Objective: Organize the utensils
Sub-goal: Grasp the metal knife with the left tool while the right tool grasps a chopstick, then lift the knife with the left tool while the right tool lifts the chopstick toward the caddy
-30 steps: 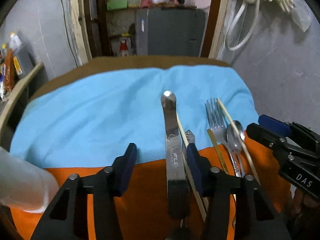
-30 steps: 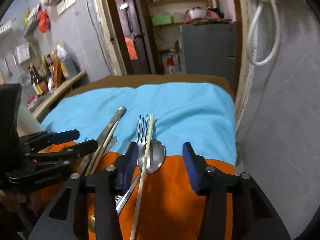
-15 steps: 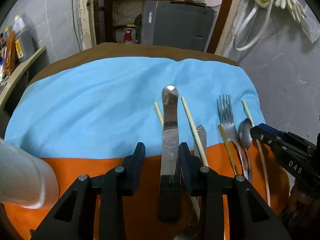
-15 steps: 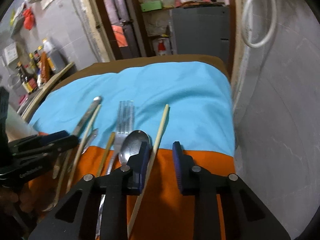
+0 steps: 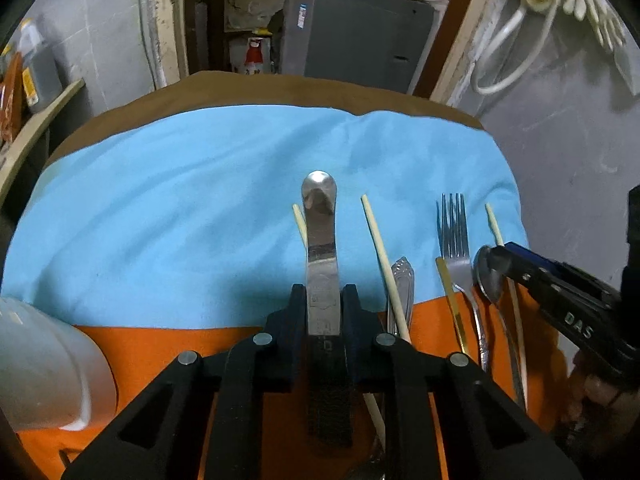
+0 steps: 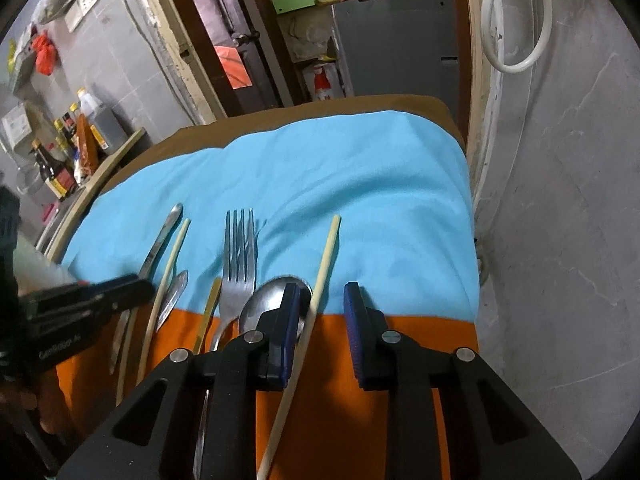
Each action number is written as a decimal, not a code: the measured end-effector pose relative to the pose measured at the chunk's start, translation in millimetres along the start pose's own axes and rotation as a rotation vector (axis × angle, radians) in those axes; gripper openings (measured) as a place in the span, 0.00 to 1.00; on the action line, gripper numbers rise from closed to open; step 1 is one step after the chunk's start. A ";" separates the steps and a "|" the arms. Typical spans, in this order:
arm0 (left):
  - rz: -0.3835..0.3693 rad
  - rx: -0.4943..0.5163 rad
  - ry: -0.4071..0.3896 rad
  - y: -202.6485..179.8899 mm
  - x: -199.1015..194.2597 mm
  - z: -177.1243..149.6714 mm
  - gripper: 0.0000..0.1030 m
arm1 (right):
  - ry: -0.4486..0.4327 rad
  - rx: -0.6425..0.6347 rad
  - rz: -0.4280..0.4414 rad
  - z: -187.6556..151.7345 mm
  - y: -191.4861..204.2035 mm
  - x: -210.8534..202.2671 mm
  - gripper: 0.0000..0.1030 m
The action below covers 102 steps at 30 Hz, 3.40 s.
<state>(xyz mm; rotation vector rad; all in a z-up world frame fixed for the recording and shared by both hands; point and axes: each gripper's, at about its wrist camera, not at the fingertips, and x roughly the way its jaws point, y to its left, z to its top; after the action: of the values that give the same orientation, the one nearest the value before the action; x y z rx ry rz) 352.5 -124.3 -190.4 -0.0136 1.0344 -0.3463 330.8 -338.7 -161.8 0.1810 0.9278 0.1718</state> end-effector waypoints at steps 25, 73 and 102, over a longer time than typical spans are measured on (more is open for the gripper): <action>0.104 -0.039 0.054 13.1 -3.4 14.8 0.14 | 0.039 0.046 -0.049 25.7 6.0 20.4 0.14; 0.009 -0.384 -0.883 218.4 -285.0 -15.7 0.13 | -0.827 -0.003 0.650 79.4 236.0 -120.9 0.03; 0.174 -0.257 -0.902 215.6 -207.8 -51.9 0.13 | -0.909 -0.223 0.468 24.4 273.7 -62.0 0.03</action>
<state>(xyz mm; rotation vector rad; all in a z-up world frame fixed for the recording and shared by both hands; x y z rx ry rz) 272.2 147.2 -80.1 -0.2848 0.1740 -0.0221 295.1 -88.8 -36.9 0.2368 -0.0542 0.5679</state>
